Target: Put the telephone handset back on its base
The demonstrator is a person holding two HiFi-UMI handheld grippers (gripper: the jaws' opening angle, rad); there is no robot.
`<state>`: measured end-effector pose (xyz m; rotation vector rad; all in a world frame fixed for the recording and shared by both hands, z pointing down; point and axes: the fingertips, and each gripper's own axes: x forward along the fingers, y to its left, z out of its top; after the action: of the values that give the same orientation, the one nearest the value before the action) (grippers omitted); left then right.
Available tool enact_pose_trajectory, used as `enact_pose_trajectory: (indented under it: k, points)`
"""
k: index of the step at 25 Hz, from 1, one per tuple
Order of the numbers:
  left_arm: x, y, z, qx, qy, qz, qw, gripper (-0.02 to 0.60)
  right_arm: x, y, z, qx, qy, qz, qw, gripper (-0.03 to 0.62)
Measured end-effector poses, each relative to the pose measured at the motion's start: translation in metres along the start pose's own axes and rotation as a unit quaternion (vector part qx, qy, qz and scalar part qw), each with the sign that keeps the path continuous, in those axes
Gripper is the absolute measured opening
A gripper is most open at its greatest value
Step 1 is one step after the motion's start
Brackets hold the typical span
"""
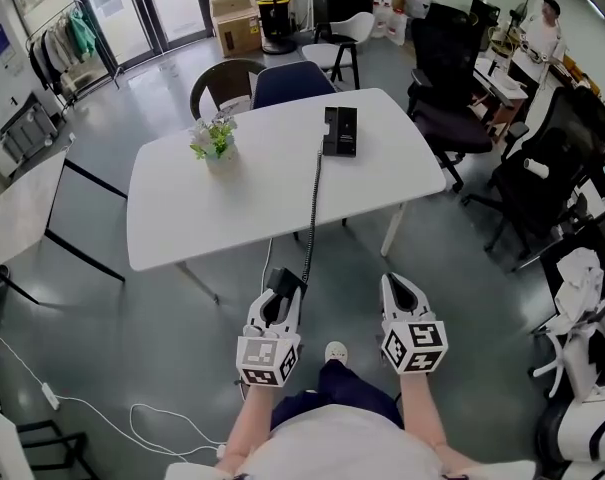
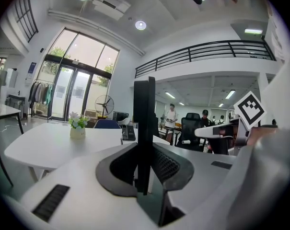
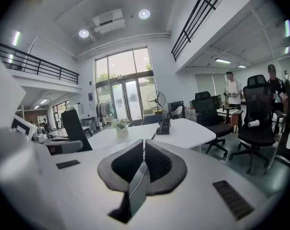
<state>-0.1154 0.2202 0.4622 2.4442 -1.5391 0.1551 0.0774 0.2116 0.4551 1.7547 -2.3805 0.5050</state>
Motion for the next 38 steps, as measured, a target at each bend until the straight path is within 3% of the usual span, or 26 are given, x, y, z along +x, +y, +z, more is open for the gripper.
enact_pose_trajectory:
  k: [4, 21, 38]
  points:
    - [0.024, 0.006, 0.006, -0.002, 0.002, 0.017, 0.9999, 0.086, 0.018, -0.018, 0.009, 0.003, -0.001, 0.000, 1.000, 0.035]
    - [0.091, 0.000, 0.015, 0.012, -0.001, 0.015, 0.9998, 0.086, 0.062, -0.061, 0.026, 0.005, -0.004, 0.011, 1.000, 0.035]
    - [0.086, -0.006, 0.012, 0.015, 0.003, 0.024, 0.9996, 0.086, 0.064, -0.057, 0.017, 0.014, 0.001, 0.029, 0.999, 0.036]
